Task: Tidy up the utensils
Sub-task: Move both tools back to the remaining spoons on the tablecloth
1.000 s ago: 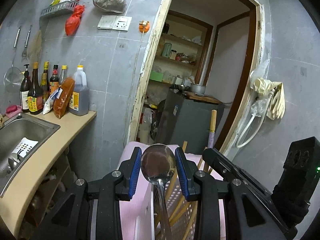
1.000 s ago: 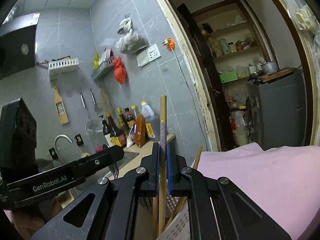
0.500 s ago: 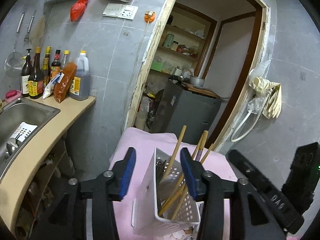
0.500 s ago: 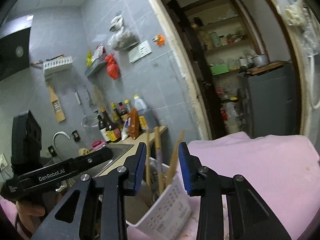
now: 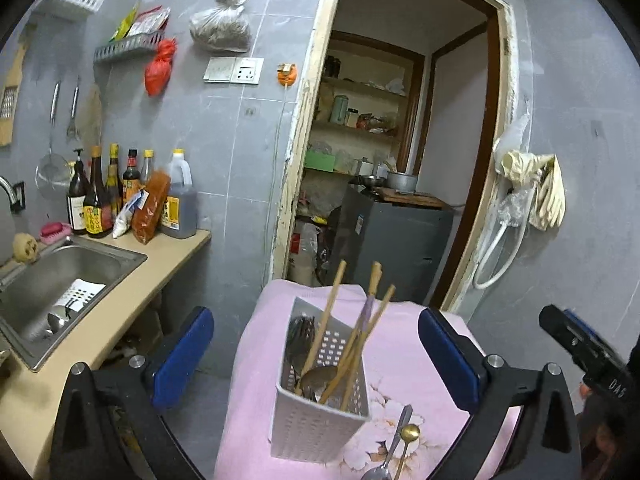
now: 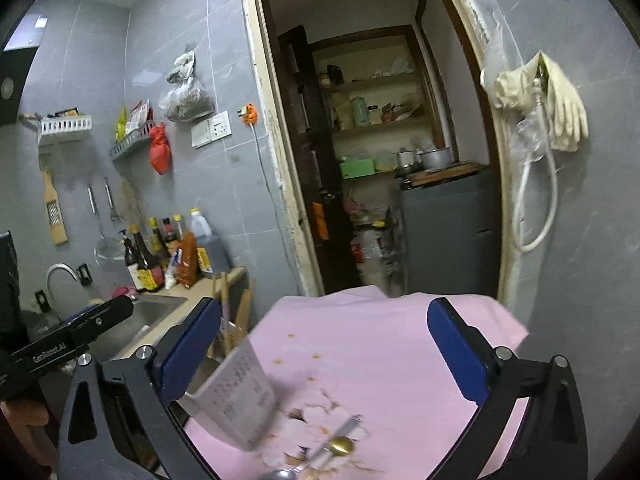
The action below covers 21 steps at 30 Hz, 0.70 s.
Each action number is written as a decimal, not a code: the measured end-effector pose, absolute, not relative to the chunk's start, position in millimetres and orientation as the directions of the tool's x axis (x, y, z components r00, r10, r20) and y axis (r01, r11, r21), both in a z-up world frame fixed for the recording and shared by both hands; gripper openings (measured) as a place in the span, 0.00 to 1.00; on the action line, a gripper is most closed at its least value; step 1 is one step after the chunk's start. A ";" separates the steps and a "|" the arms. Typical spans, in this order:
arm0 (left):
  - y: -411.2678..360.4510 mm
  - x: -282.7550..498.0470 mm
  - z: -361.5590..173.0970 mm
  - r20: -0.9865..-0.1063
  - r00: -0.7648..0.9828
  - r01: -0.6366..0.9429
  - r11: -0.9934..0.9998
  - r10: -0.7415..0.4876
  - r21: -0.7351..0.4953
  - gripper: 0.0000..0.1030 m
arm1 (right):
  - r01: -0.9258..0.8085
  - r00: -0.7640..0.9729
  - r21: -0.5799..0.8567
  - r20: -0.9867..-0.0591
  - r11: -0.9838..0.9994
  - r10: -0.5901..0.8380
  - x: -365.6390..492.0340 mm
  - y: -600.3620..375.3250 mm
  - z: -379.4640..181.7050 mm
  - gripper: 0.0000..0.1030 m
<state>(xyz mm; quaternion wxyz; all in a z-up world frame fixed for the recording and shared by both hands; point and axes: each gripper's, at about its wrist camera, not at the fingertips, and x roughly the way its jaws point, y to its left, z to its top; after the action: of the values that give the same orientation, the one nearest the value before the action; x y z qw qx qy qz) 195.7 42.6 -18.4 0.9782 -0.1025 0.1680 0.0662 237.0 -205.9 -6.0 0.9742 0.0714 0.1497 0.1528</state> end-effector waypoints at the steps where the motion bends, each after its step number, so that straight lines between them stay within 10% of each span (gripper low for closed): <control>1: 39.2 192.9 -20.7 -0.340 0.934 -0.172 0.971 0.107 -0.168 1.00 | -0.274 0.910 0.177 -0.272 0.945 0.314 235.2 -207.1 -5.5 0.99; 21: 7.2 181.8 -104.0 -0.517 0.844 -0.226 0.970 0.146 -0.094 1.00 | -0.282 0.800 0.130 -0.514 0.950 0.308 254.5 -236.2 -91.0 0.99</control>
<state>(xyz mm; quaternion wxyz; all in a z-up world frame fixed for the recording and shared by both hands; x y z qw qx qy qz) 181.8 7.2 -104.0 0.9571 -0.0756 0.2622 0.0972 254.5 -236.2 -91.0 0.9485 0.0235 0.2751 0.1557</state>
